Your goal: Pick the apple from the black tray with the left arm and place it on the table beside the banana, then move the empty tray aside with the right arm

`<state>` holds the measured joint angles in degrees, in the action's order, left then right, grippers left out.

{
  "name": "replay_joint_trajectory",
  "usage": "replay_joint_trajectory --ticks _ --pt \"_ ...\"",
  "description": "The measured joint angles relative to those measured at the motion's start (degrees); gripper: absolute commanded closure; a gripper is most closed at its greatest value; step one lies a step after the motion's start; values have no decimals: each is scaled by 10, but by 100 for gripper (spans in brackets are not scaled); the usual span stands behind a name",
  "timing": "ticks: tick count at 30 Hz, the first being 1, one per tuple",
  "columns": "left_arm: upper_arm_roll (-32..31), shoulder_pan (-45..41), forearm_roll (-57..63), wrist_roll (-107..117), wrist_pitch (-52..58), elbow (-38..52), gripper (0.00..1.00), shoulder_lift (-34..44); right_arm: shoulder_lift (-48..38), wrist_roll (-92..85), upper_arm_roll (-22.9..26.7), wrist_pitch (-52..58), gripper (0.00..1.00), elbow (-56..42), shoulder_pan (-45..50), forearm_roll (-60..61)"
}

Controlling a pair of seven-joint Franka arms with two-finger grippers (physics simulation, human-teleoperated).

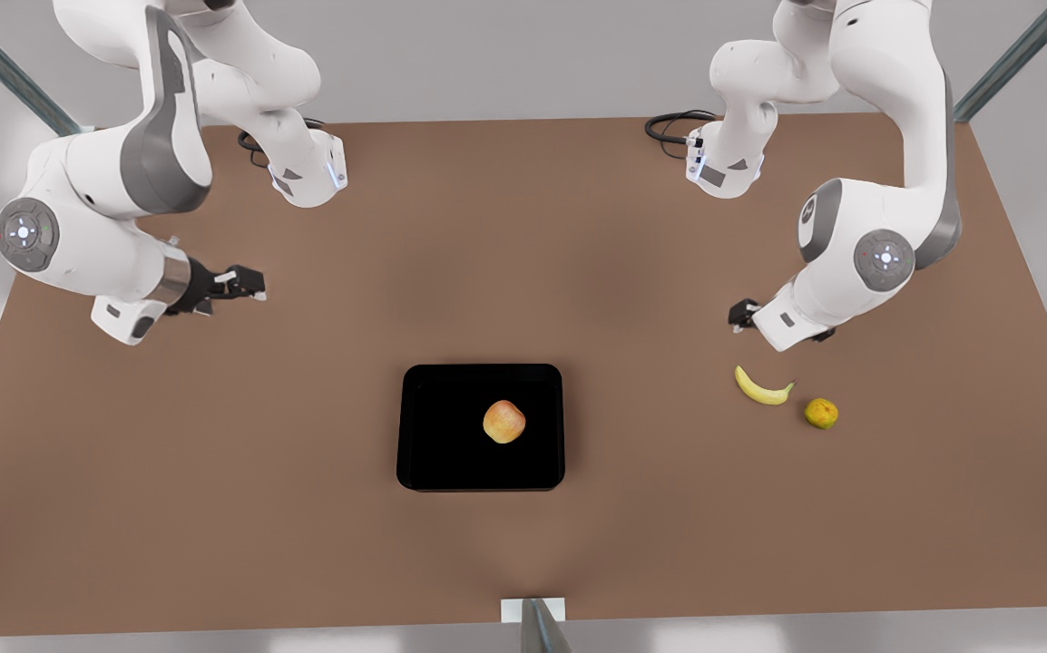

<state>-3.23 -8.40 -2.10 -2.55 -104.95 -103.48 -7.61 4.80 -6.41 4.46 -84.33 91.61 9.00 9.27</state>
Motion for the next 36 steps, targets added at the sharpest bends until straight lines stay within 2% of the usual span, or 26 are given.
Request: replay_joint_trajectory --ticks 2,5,8,11,13,21,28,36 --pt "-2 -1 -12 -3 -10 13 0 -7 0 -5 0 -6 0 0 -5 1" --pt "-11 -72 -36 -6 -22 122 0 -84 3 -11 -1 -11 0 1 -3 2" --pt "-31 -113 -111 -13 -31 196 0 -123 24 -16 -3 -24 0 -3 2 11" --pt "-54 -133 -165 -34 -55 289 0 -218 29 -21 -5 -37 0 -4 8 25" --pt "-57 -152 -164 -47 -81 318 0 -252 29 -24 -2 -41 0 -4 8 27" --pt "-53 -242 -70 -75 -215 329 0 -326 30 -36 -1 -41 0 -3 3 30" --pt "-27 -242 -53 -47 -306 345 0 -404 30 -43 -1 -41 0 -3 3 30" --pt "-28 -245 -75 -23 -376 365 0 -458 32 -49 -5 -42 0 -1 3 30"
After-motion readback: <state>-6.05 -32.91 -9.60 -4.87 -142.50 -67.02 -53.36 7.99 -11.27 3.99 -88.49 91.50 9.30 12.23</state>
